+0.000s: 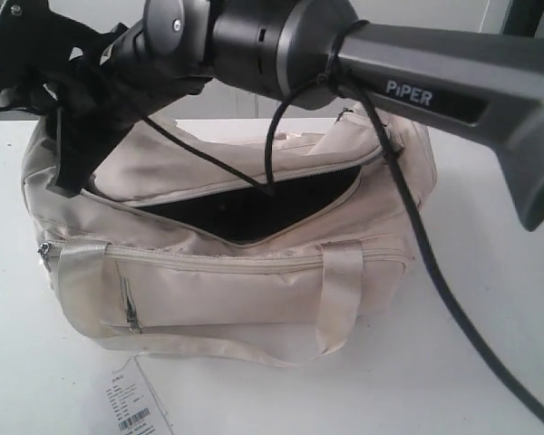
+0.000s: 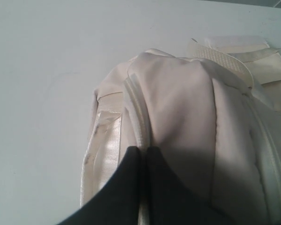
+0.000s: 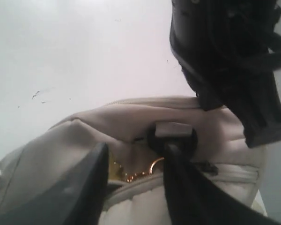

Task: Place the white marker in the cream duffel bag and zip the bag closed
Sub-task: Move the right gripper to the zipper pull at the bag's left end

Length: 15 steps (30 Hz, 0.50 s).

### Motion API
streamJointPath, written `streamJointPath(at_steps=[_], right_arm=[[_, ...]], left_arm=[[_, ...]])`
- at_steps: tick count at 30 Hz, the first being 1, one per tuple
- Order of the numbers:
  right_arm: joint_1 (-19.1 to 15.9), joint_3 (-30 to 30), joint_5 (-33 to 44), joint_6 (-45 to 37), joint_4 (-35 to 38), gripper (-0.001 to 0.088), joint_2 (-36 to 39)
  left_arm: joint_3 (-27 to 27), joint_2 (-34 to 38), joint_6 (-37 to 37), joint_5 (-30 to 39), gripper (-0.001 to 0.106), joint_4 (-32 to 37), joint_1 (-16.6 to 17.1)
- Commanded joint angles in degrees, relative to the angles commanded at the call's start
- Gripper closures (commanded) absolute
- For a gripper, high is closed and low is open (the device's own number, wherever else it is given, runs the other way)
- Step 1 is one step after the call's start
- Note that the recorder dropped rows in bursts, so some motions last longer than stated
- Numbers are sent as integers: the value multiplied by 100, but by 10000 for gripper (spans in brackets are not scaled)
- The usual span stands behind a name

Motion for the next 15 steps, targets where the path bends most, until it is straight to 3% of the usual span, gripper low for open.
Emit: streamJointPath(at_steps=[7,15], right_arm=[[11,0,-413,12,-537,278,235],[11,0,-553,0,-1489,277,444]], left_arm=[[0,0,-85,-33,1050,-15,0],[0,0,-85,-33,1050,-15,0]])
